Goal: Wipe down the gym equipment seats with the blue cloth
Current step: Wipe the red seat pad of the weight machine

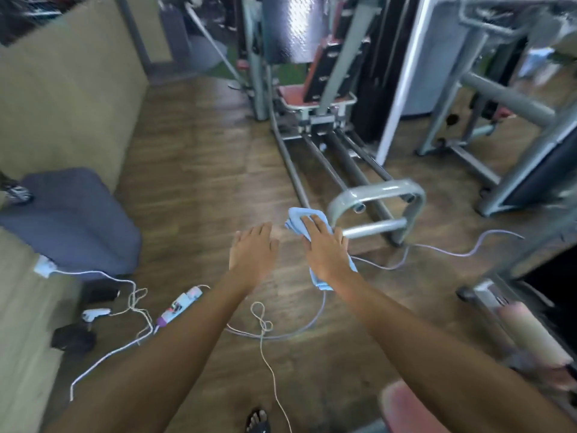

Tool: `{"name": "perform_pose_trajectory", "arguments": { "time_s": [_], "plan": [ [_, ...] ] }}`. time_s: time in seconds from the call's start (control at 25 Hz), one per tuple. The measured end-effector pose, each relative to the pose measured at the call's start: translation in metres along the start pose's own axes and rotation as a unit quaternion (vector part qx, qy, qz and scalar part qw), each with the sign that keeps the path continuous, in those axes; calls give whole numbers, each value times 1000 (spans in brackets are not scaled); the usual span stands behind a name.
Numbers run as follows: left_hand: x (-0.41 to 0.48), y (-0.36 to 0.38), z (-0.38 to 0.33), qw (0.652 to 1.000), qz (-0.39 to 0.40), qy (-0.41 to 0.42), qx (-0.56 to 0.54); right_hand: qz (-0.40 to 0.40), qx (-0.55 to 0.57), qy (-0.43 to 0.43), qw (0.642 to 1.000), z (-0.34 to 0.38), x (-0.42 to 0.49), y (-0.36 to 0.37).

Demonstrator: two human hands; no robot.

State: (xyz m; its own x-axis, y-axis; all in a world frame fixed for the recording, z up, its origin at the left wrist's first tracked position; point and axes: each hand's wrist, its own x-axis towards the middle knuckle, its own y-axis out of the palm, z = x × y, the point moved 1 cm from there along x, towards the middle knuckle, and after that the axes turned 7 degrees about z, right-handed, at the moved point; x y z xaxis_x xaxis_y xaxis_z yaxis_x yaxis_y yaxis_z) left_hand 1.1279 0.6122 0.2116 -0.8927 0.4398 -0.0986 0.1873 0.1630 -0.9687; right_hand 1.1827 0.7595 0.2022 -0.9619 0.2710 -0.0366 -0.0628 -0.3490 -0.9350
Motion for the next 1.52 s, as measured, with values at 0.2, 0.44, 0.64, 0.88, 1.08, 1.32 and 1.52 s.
{"name": "perform_pose_trajectory", "arguments": {
  "time_s": [0.2,0.44,0.64,0.88,1.08,1.32,1.52],
  "plan": [
    [46,-75,119,997,-48,-53,10,12,11,-42,999,109,85,1],
    [130,-105,176,996,-39,-81,-8,1,27,-58,998,147,193,-3],
    [272,-121,195,997,-37,-72,-13,-14,27,-50,998,140,340,-4],
    [496,-162,206,995,-51,-89,-19,-9,47,-71,996,130,568,-29],
    [647,-200,223,993,-65,-88,-34,-12,30,-86,996,144,729,-59],
    [841,-224,283,992,-65,-101,-33,-10,25,-95,995,167,926,-46],
    [1037,-243,350,994,-47,-87,-40,-18,41,-72,996,195,1126,-28]
  ]
}}
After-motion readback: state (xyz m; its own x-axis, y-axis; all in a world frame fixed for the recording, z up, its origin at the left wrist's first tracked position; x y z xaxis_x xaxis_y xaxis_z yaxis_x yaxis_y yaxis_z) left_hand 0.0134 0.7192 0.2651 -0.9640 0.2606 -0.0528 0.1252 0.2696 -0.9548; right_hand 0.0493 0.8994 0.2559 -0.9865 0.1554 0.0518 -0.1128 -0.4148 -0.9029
